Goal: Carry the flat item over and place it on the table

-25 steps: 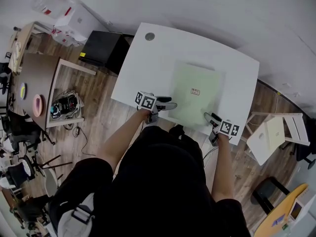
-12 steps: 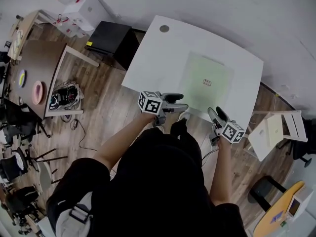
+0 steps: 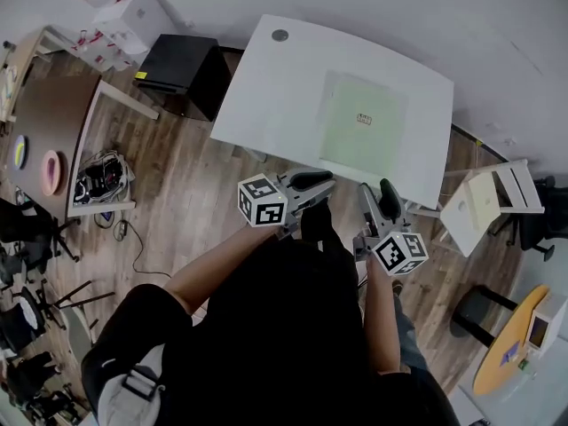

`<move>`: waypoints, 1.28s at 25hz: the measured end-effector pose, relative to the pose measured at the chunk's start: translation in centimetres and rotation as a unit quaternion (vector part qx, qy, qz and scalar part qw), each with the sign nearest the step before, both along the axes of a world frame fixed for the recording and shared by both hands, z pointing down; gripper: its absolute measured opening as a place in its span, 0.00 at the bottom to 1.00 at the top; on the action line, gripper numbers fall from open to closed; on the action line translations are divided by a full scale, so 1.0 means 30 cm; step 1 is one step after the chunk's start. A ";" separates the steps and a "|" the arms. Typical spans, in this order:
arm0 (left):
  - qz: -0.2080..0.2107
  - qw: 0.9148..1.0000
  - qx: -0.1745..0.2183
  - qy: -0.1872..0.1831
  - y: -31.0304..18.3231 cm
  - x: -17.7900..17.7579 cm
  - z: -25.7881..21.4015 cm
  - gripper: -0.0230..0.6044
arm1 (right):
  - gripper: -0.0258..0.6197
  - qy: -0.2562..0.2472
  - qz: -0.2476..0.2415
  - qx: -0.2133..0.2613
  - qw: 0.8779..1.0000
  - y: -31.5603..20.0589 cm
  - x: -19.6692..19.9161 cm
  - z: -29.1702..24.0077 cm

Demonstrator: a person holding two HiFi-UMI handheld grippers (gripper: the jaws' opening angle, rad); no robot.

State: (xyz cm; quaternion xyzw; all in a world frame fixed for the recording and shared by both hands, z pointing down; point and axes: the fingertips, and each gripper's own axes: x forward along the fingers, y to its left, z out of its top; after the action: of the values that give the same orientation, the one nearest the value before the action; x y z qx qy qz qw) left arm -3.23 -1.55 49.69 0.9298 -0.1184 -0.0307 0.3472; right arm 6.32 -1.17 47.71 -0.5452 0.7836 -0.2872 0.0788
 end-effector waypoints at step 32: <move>-0.271 0.934 0.161 -0.166 0.830 0.067 -0.145 0.06 | 0.11 0.186 -0.002 0.104 0.977 0.865 -0.072 -0.151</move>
State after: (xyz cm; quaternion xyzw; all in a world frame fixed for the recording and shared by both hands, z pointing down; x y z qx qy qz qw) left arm -1.21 23.34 45.35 0.8976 -0.4154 0.0129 0.1471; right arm 4.16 24.77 43.17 -0.5762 0.8114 -0.0976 -0.0130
